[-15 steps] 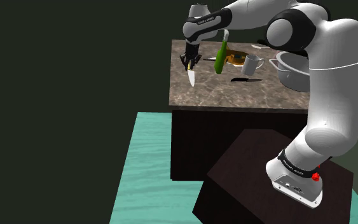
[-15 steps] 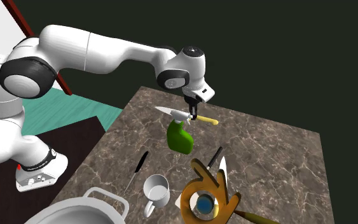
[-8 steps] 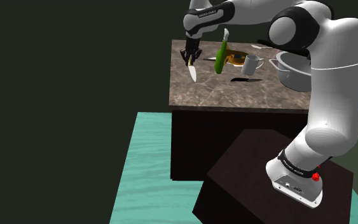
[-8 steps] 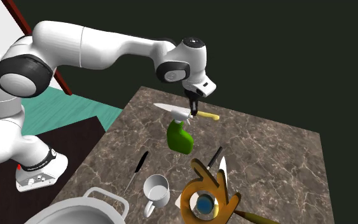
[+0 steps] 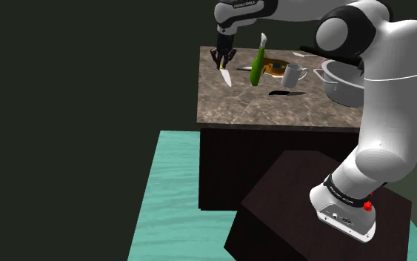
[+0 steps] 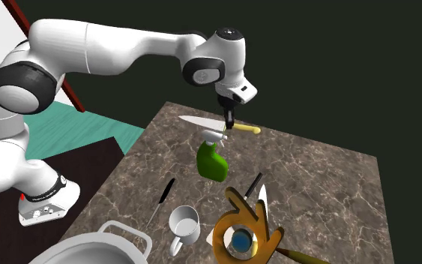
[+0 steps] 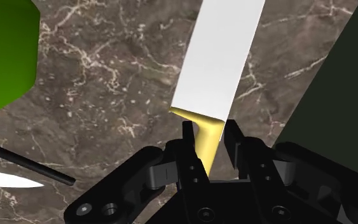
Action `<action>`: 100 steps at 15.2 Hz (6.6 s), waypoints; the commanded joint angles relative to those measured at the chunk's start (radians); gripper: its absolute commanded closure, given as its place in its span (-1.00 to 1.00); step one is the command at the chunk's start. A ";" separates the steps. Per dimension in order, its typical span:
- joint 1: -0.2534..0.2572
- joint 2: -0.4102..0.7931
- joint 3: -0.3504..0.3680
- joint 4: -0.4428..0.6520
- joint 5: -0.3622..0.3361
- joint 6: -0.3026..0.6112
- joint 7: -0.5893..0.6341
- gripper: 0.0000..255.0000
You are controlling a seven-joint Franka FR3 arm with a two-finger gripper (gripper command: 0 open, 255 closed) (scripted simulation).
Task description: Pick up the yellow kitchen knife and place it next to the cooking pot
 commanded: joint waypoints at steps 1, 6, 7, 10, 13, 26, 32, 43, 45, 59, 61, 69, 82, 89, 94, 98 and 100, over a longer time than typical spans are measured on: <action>-0.001 -0.006 -0.001 0.018 -0.001 -0.024 -0.001 1.00; -0.003 -0.009 -0.002 0.081 -0.002 -0.090 0.001 1.00; -0.004 -0.009 -0.002 0.094 -0.002 -0.104 0.001 1.00; -0.005 -0.006 -0.002 0.139 -0.002 -0.146 0.002 1.00; -0.008 0.000 -0.002 0.190 -0.002 -0.190 0.003 1.00; -0.016 -0.074 -0.008 0.224 -0.006 -0.298 -0.008 1.00; -0.021 -0.365 -0.028 -0.195 -0.033 -0.170 -0.046 1.00; -0.065 -0.779 -0.071 -0.671 -0.097 -0.103 -0.120 1.00; -0.078 -0.850 -0.081 -0.737 -0.112 -0.107 -0.135 1.00; -0.149 -1.136 -0.137 -1.027 -0.189 -0.097 -0.213 1.00; -0.150 -1.136 -0.140 -1.054 -0.192 -0.070 -0.213 1.00; -0.154 -1.125 -0.153 -1.153 -0.201 0.040 -0.213 1.00; -0.158 -1.068 -0.180 -1.290 -0.214 0.234 -0.218 1.00; -0.157 -1.014 -0.196 -1.350 -0.218 0.348 -0.222 1.00; -0.156 -0.997 -0.201 -1.364 -0.218 0.379 -0.224 1.00; -0.156 -0.997 -0.201 -1.364 -0.218 0.379 -0.224 1.00; -0.157 -0.999 -0.201 -1.365 -0.219 0.377 -0.225 -1.00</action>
